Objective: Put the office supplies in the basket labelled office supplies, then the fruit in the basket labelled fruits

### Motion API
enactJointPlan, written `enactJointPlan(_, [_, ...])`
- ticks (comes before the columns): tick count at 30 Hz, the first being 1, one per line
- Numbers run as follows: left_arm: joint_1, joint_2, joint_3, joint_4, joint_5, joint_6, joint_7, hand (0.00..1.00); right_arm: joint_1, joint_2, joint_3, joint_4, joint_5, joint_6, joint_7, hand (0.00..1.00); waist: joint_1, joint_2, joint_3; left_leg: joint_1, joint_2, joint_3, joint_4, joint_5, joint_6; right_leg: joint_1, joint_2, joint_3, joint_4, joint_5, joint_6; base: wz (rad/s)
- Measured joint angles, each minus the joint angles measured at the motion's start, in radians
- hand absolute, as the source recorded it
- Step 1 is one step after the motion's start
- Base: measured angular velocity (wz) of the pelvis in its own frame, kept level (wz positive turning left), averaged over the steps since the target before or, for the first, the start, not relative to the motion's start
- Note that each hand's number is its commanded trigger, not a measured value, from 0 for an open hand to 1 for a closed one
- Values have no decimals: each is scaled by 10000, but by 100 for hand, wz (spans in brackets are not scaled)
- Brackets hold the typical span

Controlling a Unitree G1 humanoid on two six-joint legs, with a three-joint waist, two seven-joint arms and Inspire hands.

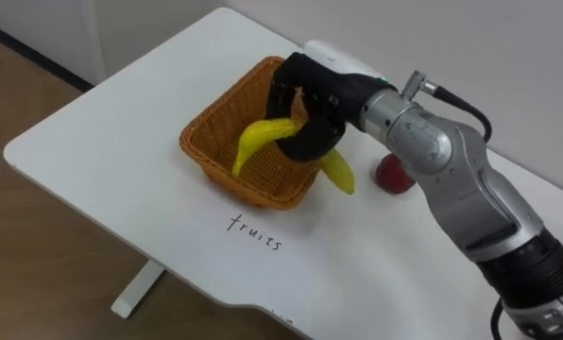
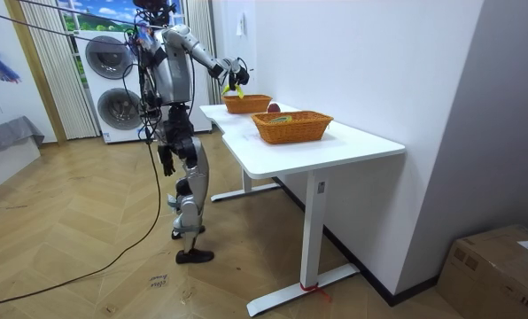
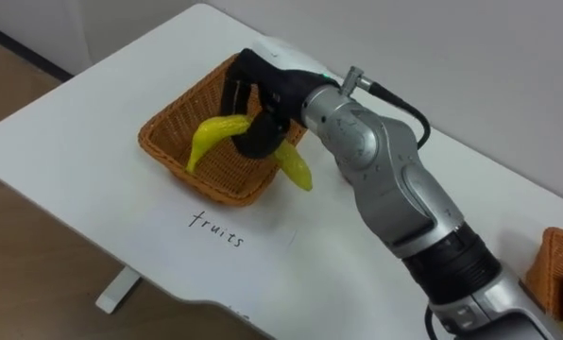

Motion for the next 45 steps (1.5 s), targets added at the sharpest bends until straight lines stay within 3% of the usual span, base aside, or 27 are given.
enactJointPlan(1, [0, 3, 0, 0, 1, 5, -4, 0, 0, 0, 0, 0, 0, 0, 1, 96, 0, 1, 1, -8, -2, -12, 8, 0, -1, 2, -1, -12, 1, 0, 0, 4])
enactJointPlan(2, [2, 5, -2, 1, -1, 11, -13, 0, 0, 0, 0, 0, 0, 0, 2, 79, 21, 3, 2, -13, -2, -14, 15, -2, -4, 3, -1, -12, 1, 0, 0, 0])
enactJointPlan(3, [8, 3, 3, 2, 5, 21, -28, 0, 0, 0, 0, 0, -3, 0, 6, 36, 50, 5, 4, -16, -2, -14, 19, -3, -5, 3, -1, -15, 1, 0, 0, 0])
enactJointPlan(4, [15, 7, 8, 2, 16, 40, -68, 0, 0, 0, 0, 0, -18, 0, 24, 10, 74, 8, 6, -19, -2, -13, 26, -4, -7, 2, -1, -20, 1, 0, 0, 0])
enactJointPlan(5, [17, 8, 15, 1, 15, 62, -85, 0, 0, 0, 0, 0, -18, 0, 36, 0, 80, 10, 8, -21, -2, -13, 28, -5, -8, 2, -1, -21, 1, 0, 0, 0])
enactJointPlan(13, [-10, 5, -5, 2, -7, 100, -78, 0, 0, 3, 0, 1, -7, 0, 69, 0, 59, 63, 46, -27, -3, -3, 65, -5, -9, 1, -1, -6, 2, 0, 0, 0])
enactJointPlan(45, [-24, 2, -10, 51, -5, 129, -58, 0, 0, 10, 0, 3, -19, 1, 233, 0, 37, 95, 67, -41, -7, 1, 90, -5, -10, -2, -1, 32, 4, 0, -1, 0])
